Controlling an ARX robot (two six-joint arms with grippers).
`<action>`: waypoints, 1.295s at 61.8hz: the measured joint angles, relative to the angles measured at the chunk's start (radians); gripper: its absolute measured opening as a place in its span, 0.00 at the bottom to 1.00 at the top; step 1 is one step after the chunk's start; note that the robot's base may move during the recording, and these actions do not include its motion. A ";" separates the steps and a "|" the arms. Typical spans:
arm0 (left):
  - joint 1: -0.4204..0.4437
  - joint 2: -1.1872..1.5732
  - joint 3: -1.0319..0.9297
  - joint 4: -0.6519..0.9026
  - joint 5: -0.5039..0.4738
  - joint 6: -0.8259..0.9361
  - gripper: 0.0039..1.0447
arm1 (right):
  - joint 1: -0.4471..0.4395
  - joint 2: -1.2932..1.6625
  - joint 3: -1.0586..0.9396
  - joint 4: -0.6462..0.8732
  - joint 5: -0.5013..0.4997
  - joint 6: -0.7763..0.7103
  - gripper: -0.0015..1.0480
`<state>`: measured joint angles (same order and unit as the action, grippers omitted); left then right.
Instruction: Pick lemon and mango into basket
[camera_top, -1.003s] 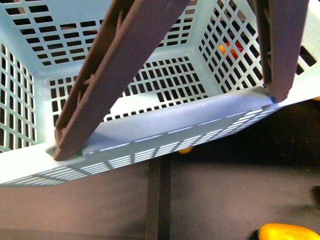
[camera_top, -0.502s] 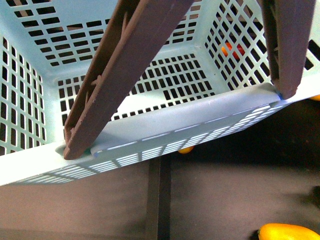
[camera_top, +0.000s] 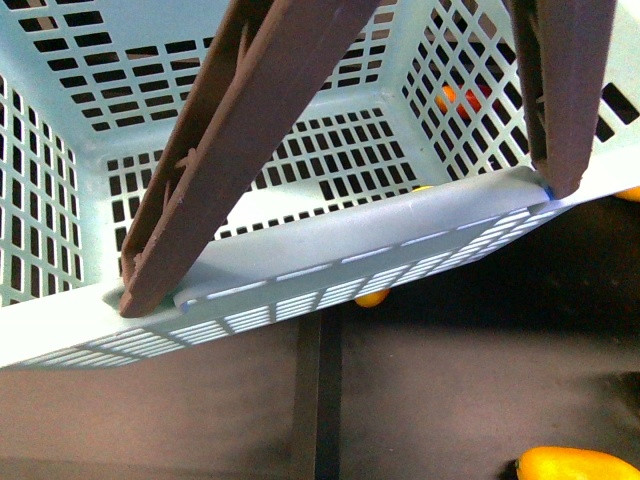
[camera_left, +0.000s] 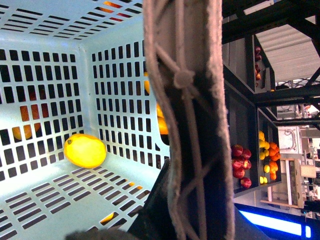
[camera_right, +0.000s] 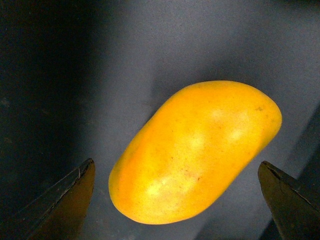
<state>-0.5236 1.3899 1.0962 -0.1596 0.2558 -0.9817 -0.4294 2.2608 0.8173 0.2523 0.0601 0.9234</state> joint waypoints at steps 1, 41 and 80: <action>0.000 0.000 0.000 0.000 0.001 0.000 0.04 | 0.002 0.004 0.006 -0.002 0.001 0.003 0.92; 0.000 0.000 0.000 0.000 0.002 0.000 0.04 | 0.076 0.162 0.126 -0.025 0.011 0.047 0.78; 0.000 0.000 0.000 0.000 0.001 0.000 0.04 | 0.046 -0.234 -0.027 -0.025 0.045 -0.479 0.62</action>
<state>-0.5236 1.3899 1.0962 -0.1596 0.2565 -0.9817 -0.3832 2.0266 0.7906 0.2272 0.1055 0.4446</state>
